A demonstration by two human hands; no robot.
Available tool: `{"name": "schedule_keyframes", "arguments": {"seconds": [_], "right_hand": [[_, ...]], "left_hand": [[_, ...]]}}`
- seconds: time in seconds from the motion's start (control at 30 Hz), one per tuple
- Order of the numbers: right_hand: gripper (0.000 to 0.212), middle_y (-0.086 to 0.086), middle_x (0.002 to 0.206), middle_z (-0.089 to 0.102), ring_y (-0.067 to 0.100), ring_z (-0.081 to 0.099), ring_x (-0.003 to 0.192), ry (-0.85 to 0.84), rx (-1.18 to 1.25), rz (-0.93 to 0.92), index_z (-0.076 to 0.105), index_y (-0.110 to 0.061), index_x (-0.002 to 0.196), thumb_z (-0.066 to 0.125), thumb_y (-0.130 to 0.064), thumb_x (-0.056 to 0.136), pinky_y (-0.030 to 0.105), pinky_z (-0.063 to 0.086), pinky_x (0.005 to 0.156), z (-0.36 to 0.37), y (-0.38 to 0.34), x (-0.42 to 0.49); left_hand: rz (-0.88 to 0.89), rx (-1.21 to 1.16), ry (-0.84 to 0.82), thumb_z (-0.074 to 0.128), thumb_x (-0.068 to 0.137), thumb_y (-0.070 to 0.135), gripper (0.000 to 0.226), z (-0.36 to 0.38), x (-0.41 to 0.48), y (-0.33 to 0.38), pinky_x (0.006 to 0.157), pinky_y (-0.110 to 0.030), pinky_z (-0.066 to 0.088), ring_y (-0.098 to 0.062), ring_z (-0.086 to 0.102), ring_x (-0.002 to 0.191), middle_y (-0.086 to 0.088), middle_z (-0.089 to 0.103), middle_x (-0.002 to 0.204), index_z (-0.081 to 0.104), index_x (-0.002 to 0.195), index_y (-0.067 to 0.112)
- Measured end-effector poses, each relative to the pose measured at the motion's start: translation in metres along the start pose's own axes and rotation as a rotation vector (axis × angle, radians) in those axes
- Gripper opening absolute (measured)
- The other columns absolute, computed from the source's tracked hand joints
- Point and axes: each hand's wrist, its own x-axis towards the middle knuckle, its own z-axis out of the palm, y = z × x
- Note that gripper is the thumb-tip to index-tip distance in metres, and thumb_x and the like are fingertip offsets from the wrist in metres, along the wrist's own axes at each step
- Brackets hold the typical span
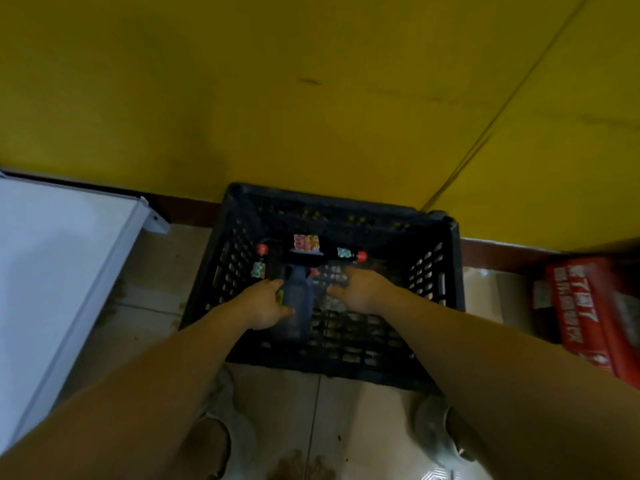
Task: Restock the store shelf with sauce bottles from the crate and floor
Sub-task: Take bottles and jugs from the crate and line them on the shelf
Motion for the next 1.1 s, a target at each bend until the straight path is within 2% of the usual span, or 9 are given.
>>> {"name": "schedule_keyframes", "arguments": {"seconds": [0.1,0.2,0.33,0.47,0.53,0.67,0.83,1.0,1.1], "right_hand": [[0.05,0.014,0.151,0.036,0.032,0.042,0.13,0.025,0.057,0.022,0.034,-0.012,0.148,0.035,-0.038,0.105,0.037,0.036,0.102,0.009,0.009,0.047],[0.049,0.019,0.139,0.048,0.034,0.049,0.121,0.026,0.141,0.048,0.043,-0.004,0.14,0.04,-0.037,0.103,0.036,0.04,0.095,0.015,0.018,0.084],[0.056,0.014,0.137,0.053,0.031,0.054,0.117,0.113,0.324,0.115,0.041,-0.011,0.142,0.048,-0.044,0.098,0.03,0.042,0.088,0.02,0.031,0.128],[0.067,0.015,0.147,0.043,0.032,0.047,0.129,0.159,0.45,0.166,0.029,-0.008,0.149,0.05,-0.043,0.097,0.035,0.042,0.102,0.024,0.04,0.162],[0.071,0.014,0.151,0.039,0.032,0.043,0.133,0.161,0.477,0.19,0.024,-0.008,0.151,0.051,-0.045,0.096,0.036,0.04,0.106,0.028,0.042,0.174],[0.068,0.013,0.149,0.042,0.032,0.045,0.131,0.185,0.568,0.215,0.027,-0.01,0.151,0.052,-0.042,0.096,0.034,0.042,0.104,0.034,0.043,0.189],[0.061,0.015,0.139,0.052,0.034,0.053,0.121,0.255,0.876,0.301,0.037,-0.008,0.144,0.055,-0.04,0.095,0.037,0.046,0.099,0.038,0.041,0.184],[0.072,0.021,0.137,0.049,0.041,0.053,0.119,0.486,1.183,0.433,0.004,-0.026,0.154,0.05,-0.029,0.099,0.046,0.046,0.1,0.029,0.033,0.145],[0.072,0.02,0.14,0.048,0.039,0.053,0.12,0.597,1.29,0.405,0.001,-0.037,0.153,0.048,-0.024,0.1,0.052,0.046,0.1,0.013,0.018,0.109]], "left_hand": [[-0.002,-0.083,0.01,0.065,0.087,0.037,0.076,0.002,0.03,-0.008,0.103,-0.045,0.044,-0.029,0.046,0.128,-0.004,0.034,0.152,0.025,0.149,0.022],[0.015,-0.163,0.087,0.067,0.086,0.025,0.077,-0.005,0.058,-0.003,0.107,-0.036,0.039,-0.028,0.041,0.131,-0.005,0.035,0.149,0.024,0.149,0.014],[0.034,-0.067,0.23,0.072,0.08,0.033,0.098,-0.018,0.101,0.005,0.114,-0.04,0.029,-0.033,0.024,0.142,-0.012,0.014,0.158,0.009,0.153,0.02],[0.057,0.087,0.257,0.073,0.081,0.028,0.097,-0.019,0.133,0.01,0.115,-0.039,0.024,-0.034,0.015,0.144,-0.01,-0.003,0.16,0.008,0.153,0.021],[0.091,0.089,0.266,0.076,0.077,0.021,0.094,-0.017,0.144,0.013,0.113,-0.039,0.029,-0.036,0.025,0.14,-0.013,0.007,0.158,0.017,0.15,0.016],[0.127,0.058,0.334,0.079,0.073,0.01,0.078,-0.022,0.158,0.018,0.095,-0.038,0.041,-0.037,0.046,0.12,-0.018,0.037,0.137,0.033,0.135,0.008],[0.113,-0.029,0.281,0.08,0.075,0.02,0.085,-0.023,0.152,0.011,0.104,-0.033,0.037,-0.031,0.044,0.126,-0.014,0.04,0.142,0.035,0.146,0.011],[0.075,-0.429,0.247,0.08,0.074,0.01,0.074,-0.014,0.113,0.018,0.095,-0.025,0.041,-0.02,0.054,0.113,-0.006,0.056,0.128,0.044,0.139,0.006],[0.079,-0.532,0.23,0.079,0.075,0.014,0.068,-0.016,0.077,0.029,0.091,-0.026,0.044,-0.017,0.054,0.106,-0.003,0.057,0.123,0.048,0.135,0.01]]}}
